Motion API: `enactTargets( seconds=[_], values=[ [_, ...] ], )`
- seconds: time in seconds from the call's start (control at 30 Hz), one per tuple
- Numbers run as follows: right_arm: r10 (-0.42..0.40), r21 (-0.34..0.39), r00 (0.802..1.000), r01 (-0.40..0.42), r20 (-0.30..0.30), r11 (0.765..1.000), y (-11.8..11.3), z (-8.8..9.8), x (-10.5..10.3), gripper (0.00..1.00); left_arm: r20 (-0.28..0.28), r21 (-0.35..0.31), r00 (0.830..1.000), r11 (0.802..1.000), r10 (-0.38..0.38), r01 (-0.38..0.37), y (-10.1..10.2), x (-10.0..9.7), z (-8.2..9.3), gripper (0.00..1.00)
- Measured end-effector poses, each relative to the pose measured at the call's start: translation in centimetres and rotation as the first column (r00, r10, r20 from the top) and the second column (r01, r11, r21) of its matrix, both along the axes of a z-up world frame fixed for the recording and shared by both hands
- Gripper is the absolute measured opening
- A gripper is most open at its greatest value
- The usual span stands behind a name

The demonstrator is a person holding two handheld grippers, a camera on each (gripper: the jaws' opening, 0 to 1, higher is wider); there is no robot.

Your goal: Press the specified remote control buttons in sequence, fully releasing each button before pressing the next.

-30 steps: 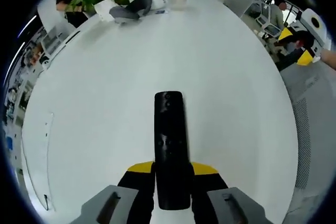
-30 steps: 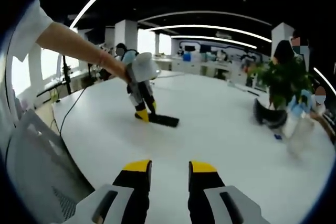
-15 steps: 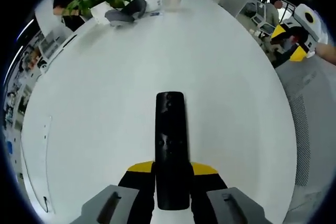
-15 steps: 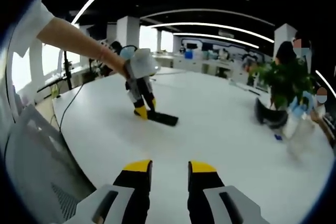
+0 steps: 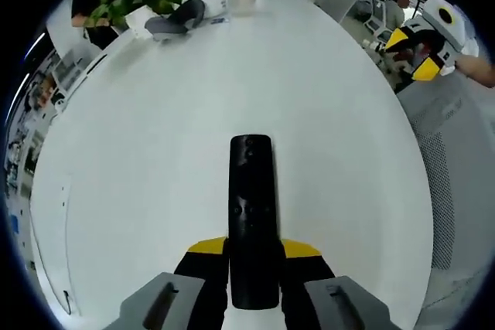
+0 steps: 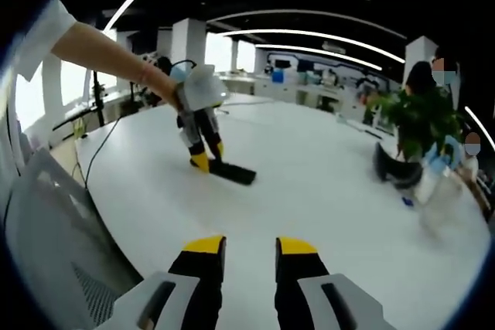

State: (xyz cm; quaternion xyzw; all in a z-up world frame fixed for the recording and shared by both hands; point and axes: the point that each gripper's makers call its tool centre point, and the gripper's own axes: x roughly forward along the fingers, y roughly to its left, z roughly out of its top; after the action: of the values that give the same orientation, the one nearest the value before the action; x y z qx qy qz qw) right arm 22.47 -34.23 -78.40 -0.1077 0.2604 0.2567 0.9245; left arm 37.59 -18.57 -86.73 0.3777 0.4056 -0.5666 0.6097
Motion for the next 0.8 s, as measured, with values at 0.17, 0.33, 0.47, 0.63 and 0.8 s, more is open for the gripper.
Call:
enactTargets(
  seconds=[0.17, 0.33, 0.47, 0.63, 0.8],
  values=[
    [0.006, -0.016, 1.000, -0.006, -0.017, 1.000, 0.0, -0.4, -0.1, 0.22, 0.003, 0.005, 1.000, 1.000, 0.012, -0.012, 0.0, -0.3, 0.0, 0.24],
    [0.008, -0.026, 1.000, -0.009, -0.029, 1.000, -0.1, -0.7, -0.2, 0.21, 0.004, 0.007, 1.000, 1.000, 0.012, -0.012, 0.1, -0.6, 0.0, 0.24],
    [0.006, -0.025, 1.000, -0.007, -0.031, 1.000, -0.2, -0.7, -0.2, 0.21, 0.004, 0.007, 1.000, 1.000, 0.013, -0.013, 0.1, -0.9, 0.0, 0.24],
    [0.008, -0.024, 0.999, -0.008, -0.033, 1.000, -0.1, -0.7, -0.3, 0.21, 0.003, 0.000, 1.000, 1.000, 0.020, -0.020, 0.1, -1.5, 0.0, 0.24],
    [0.013, -0.025, 0.999, -0.014, -0.037, 1.000, -0.1, -0.8, -0.3, 0.21, 0.008, 0.010, 1.000, 1.000, 0.004, -0.004, 0.1, -2.4, 0.0, 0.24]
  ],
)
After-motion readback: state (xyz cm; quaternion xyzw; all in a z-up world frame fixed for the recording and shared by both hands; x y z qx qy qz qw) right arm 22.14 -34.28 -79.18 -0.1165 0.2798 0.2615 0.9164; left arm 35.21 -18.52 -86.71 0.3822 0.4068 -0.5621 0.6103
